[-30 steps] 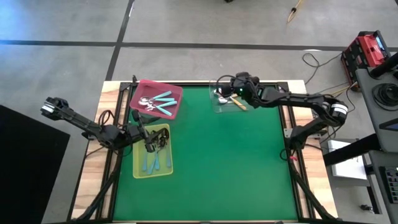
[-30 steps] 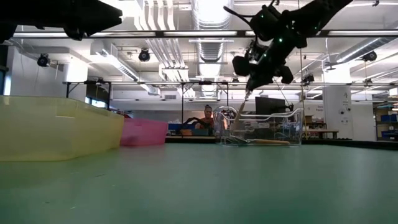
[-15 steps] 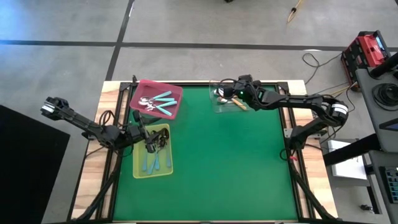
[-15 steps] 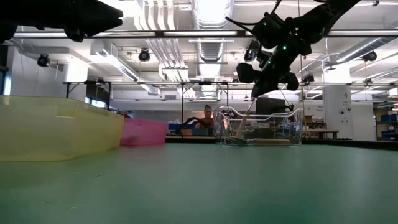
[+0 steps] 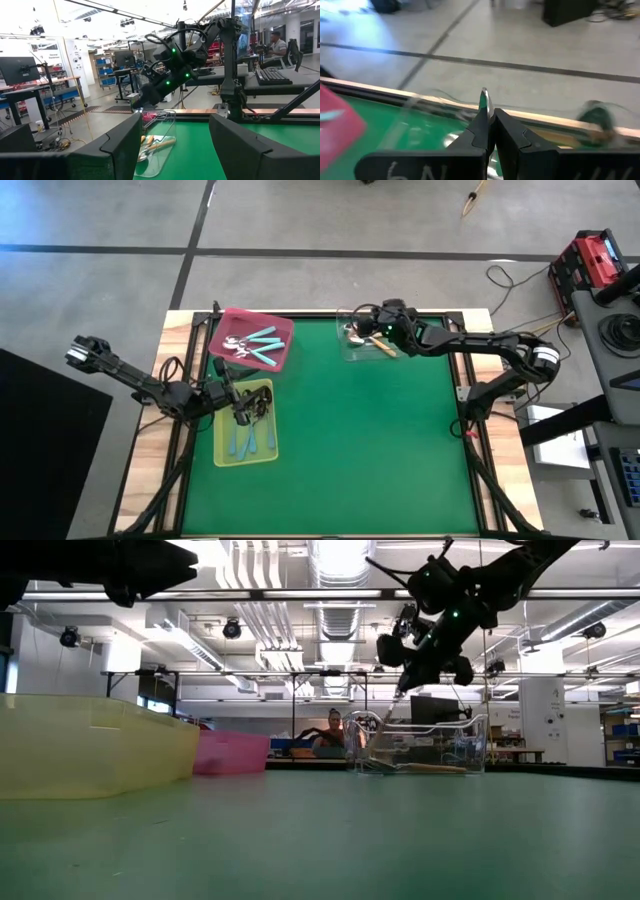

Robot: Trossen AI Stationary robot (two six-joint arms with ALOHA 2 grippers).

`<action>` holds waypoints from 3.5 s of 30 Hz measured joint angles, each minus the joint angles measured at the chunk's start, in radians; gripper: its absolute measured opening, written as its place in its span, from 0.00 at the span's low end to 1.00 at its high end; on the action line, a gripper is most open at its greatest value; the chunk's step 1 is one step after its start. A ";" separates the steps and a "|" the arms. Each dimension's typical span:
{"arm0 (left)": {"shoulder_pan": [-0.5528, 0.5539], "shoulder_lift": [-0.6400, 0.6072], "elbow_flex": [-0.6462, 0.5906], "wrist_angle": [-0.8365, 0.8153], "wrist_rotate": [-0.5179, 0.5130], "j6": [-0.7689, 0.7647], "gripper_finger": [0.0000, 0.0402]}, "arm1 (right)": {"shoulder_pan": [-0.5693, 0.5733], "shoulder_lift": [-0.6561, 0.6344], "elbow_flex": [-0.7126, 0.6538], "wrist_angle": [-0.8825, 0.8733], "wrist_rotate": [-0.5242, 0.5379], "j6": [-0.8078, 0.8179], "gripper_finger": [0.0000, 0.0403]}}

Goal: Sort silverware by color (type)
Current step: Put the yellow spoon into the transparent bin, then adjust the light blue spoon in the red bin

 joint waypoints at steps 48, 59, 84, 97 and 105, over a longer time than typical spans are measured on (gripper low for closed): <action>0.000 0.045 0.000 0.016 0.000 -0.018 0.53 | -0.006 0.066 0.000 -0.026 -0.006 0.066 0.19; 0.000 0.045 0.000 0.016 0.000 -0.019 0.53 | -0.006 0.063 0.000 -0.027 -0.007 0.070 0.28; 0.000 0.045 0.000 0.028 0.000 -0.019 0.53 | -0.006 0.043 0.000 -0.031 -0.009 0.074 0.45; 0.000 0.046 0.000 0.035 -0.001 -0.029 0.53 | -0.006 0.032 0.024 -0.121 -0.009 0.073 0.45; 0.000 0.045 0.000 0.071 -0.003 -0.018 0.53 | -0.006 0.031 0.169 -0.365 0.031 0.064 0.45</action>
